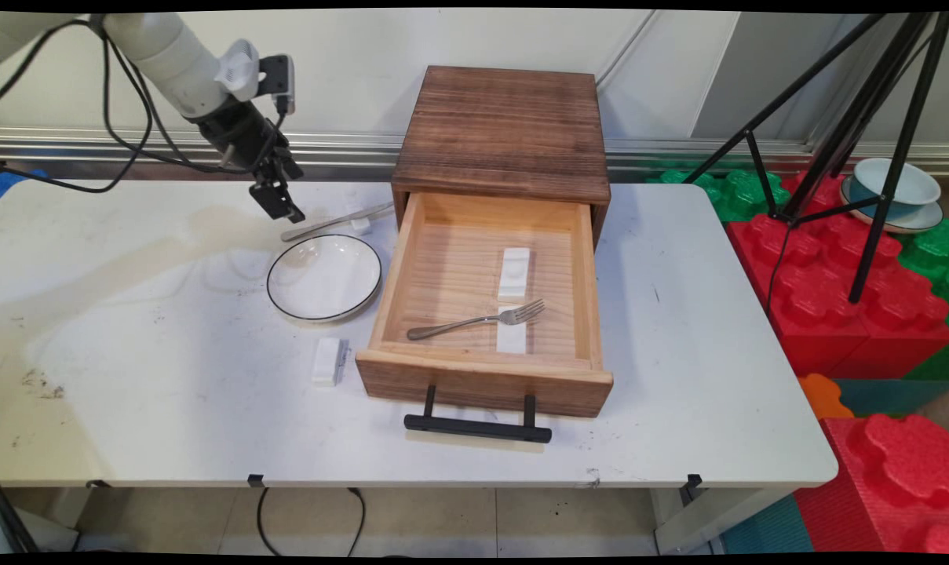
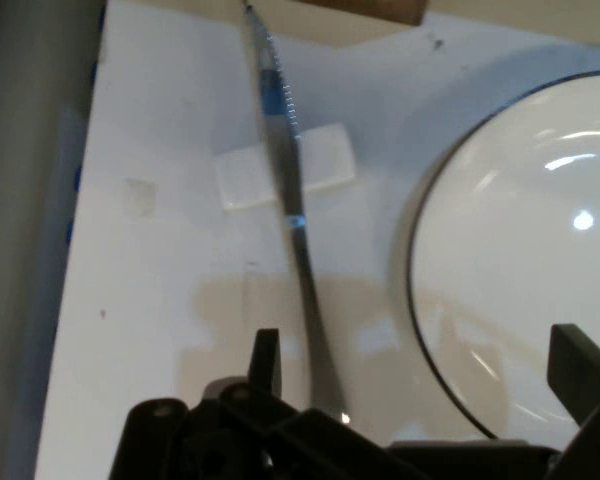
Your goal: Pick up the knife from the left of the white plate
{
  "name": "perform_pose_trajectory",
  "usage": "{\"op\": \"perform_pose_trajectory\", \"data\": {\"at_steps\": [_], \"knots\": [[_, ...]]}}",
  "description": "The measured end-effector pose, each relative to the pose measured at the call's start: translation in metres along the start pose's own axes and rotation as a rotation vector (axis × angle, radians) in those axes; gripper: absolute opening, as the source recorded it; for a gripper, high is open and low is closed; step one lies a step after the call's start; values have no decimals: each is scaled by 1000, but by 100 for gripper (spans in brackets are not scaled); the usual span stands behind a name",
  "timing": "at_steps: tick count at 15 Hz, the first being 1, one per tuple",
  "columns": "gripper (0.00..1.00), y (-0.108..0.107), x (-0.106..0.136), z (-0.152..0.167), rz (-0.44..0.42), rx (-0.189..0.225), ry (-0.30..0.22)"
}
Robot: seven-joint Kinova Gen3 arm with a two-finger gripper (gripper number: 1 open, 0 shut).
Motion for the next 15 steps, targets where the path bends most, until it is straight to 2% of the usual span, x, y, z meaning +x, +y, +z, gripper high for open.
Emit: {"op": "perform_pose_trajectory", "data": {"at_steps": [5,15], "knots": [[100,-22,2,33,-20,19,-11],[100,-47,8,81,-22,14,-15]]}}
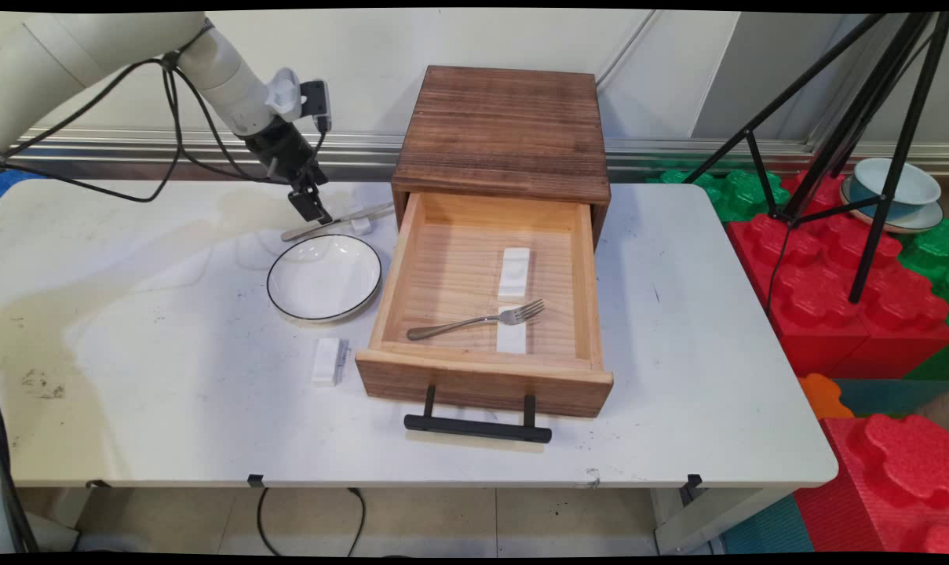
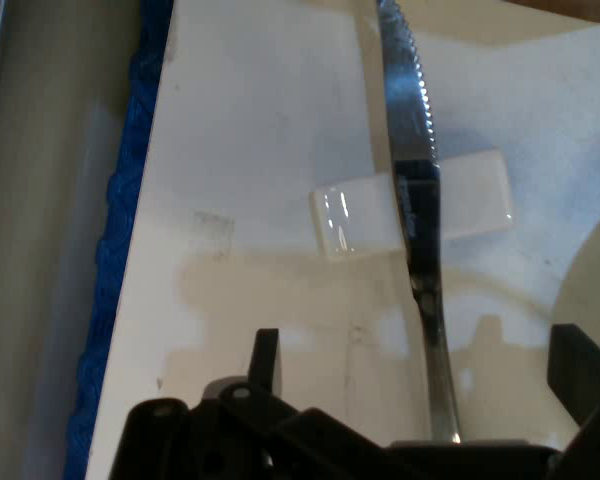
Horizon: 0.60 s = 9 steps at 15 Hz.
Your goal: Pick up the knife from the left of the white plate
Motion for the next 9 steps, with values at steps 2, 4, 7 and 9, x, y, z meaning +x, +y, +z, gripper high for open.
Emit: {"op": "perform_pose_trajectory", "data": {"at_steps": [2,4,7,9], "knots": [[100,-2,1,7,-4,-3,0],[100,-5,1,15,-11,-8,-2],[100,-7,0,23,-19,-17,-5],[100,-7,-1,27,-23,-22,-6]]}}
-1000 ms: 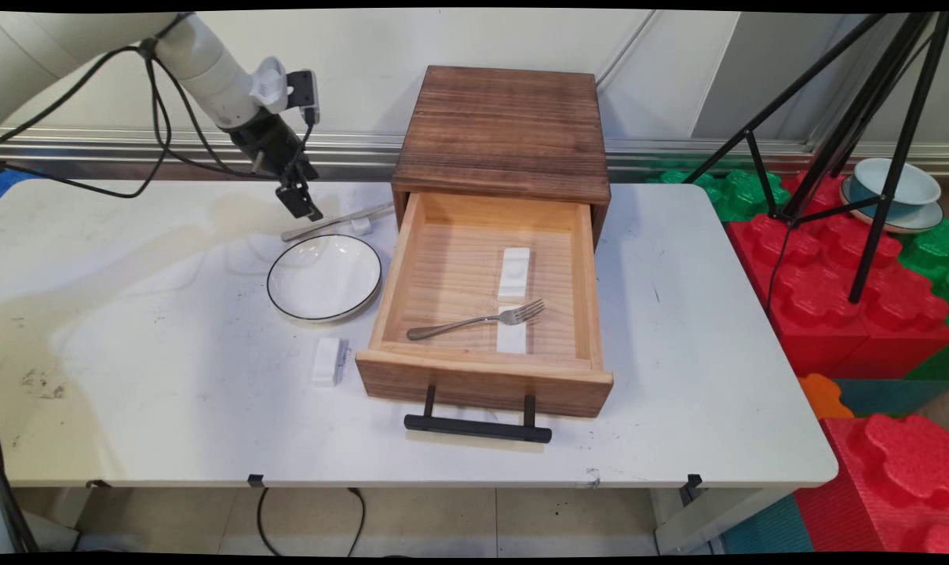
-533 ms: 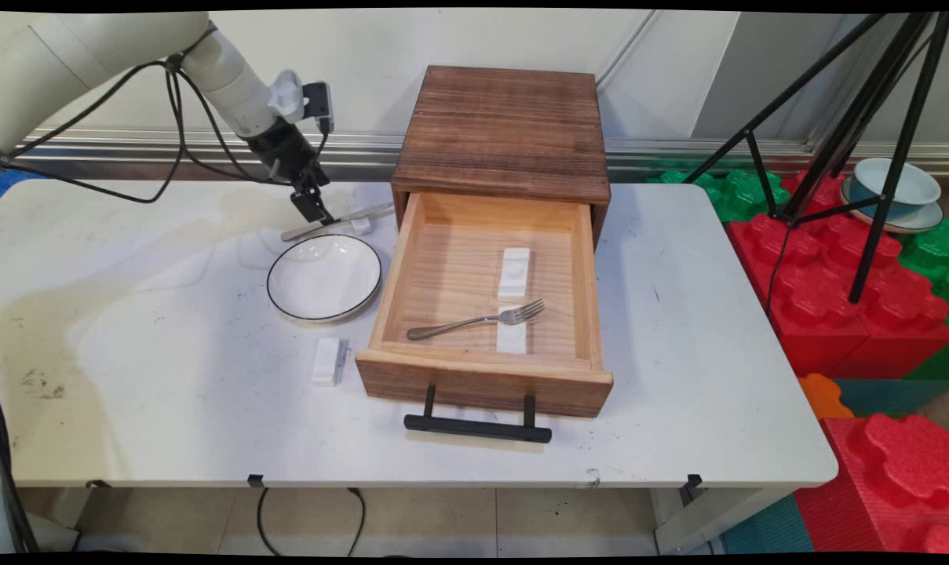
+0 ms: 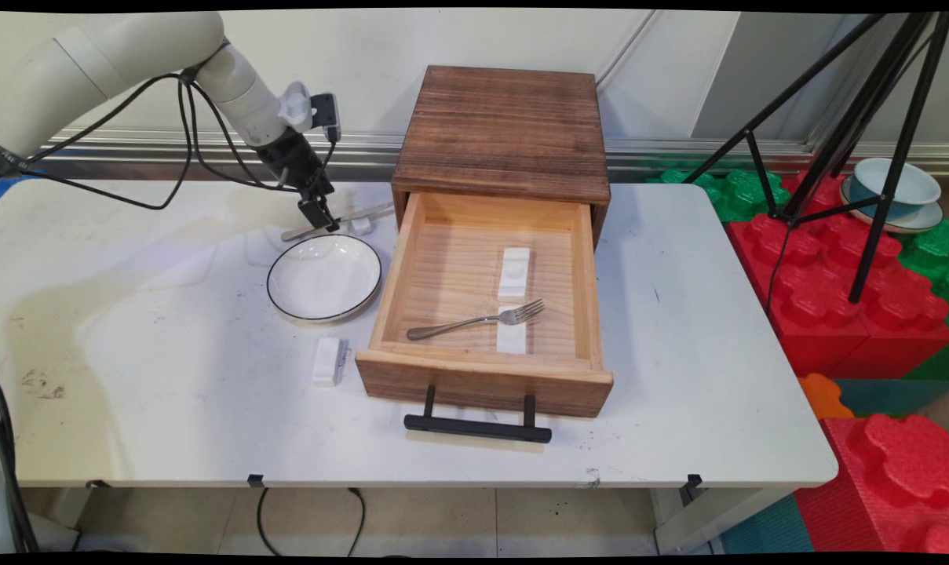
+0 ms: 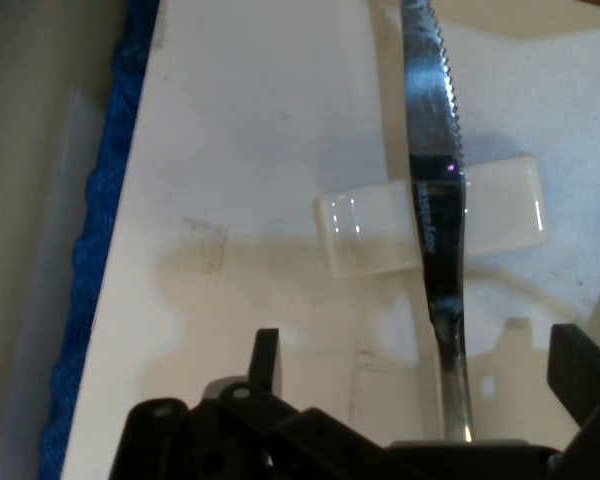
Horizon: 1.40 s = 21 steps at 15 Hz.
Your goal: Pick up the knife from the left of the white plate, then place the picked object into the drawer
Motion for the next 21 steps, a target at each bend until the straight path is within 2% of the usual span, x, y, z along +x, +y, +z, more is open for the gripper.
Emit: {"op": "perform_pose_trajectory", "data": {"at_steps": [6,7,15,21], "knots": [[100,-1,-2,8,-11,-12,-1],[0,-2,-3,9,-13,-15,-1],[0,-2,-8,13,-29,-30,0],[0,-1,-10,3,-26,-27,5]]}}
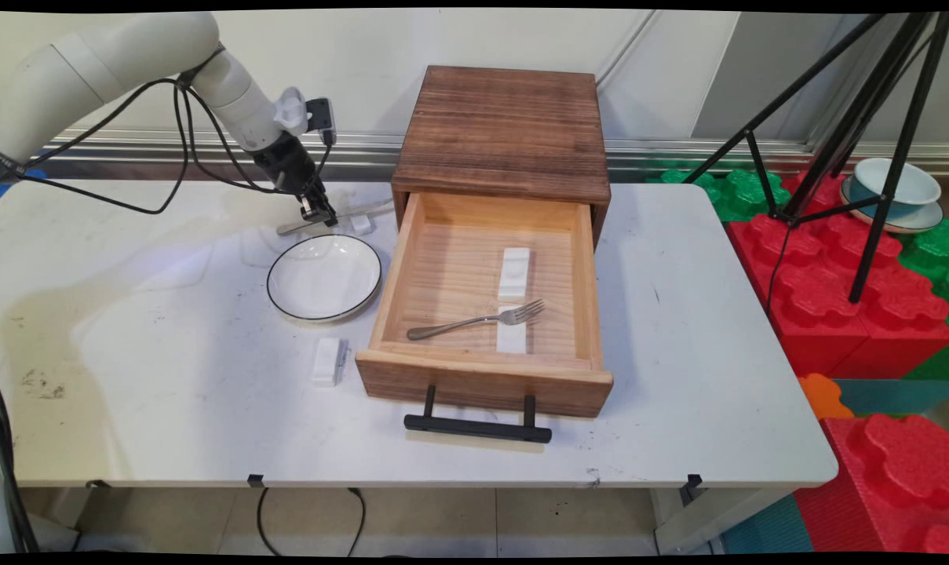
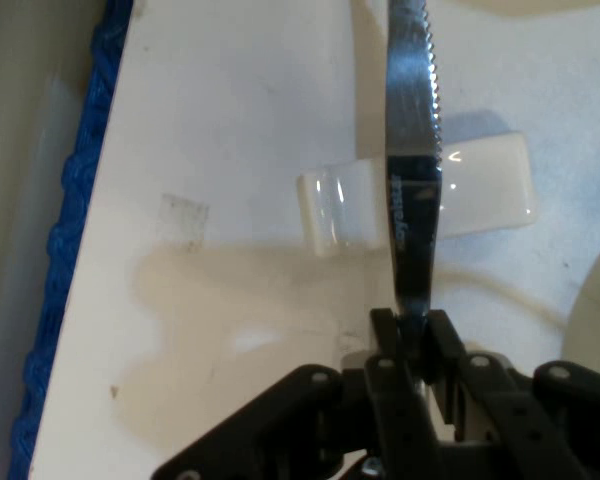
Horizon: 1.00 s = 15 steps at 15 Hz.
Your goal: Place the picked object into the drawer
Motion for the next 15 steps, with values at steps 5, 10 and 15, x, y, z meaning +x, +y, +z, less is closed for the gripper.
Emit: {"op": "perform_pose_trajectory", "data": {"at_steps": [5,10,15], "knots": [[0,8,-4,-21,20,0,3],[0,18,-8,-48,47,-1,1],[0,30,-15,-82,70,-2,0]]}}
